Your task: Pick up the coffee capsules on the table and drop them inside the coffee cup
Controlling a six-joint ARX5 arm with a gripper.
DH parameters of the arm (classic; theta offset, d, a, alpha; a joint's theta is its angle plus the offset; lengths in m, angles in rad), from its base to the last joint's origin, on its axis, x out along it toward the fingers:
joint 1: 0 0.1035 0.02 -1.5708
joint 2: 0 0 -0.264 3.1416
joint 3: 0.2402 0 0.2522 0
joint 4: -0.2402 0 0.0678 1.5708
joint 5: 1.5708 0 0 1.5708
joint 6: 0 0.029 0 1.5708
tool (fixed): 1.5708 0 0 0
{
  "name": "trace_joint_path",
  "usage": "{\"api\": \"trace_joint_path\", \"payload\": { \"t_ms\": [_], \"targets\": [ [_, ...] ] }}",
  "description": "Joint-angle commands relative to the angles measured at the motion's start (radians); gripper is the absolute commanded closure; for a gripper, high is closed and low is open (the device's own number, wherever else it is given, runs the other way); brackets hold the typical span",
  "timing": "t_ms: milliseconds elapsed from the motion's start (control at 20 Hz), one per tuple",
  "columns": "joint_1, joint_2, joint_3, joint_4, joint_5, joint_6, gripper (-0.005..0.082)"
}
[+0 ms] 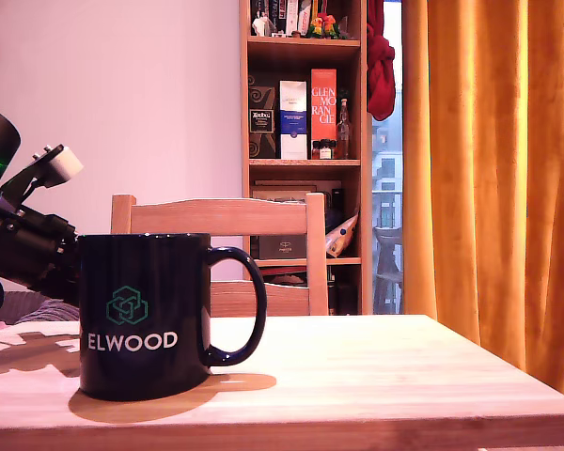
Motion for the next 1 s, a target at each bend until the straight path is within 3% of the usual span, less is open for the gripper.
{"api": "trace_joint_path", "payload": {
  "t_ms": [0,500,800,950],
  "targets": [
    [0.001,0.018,-0.005,0.008,-0.001,0.005,0.0431],
    [0.001,0.018,-0.005,0.008,0.006,0.005,0.0516],
    [0.001,0.008,-0.005,0.006,0.007,-0.002,0.0521],
    [0.001,-0.024,-0.005,-0.011,0.038,-0.015,0.0521]
  ]
}}
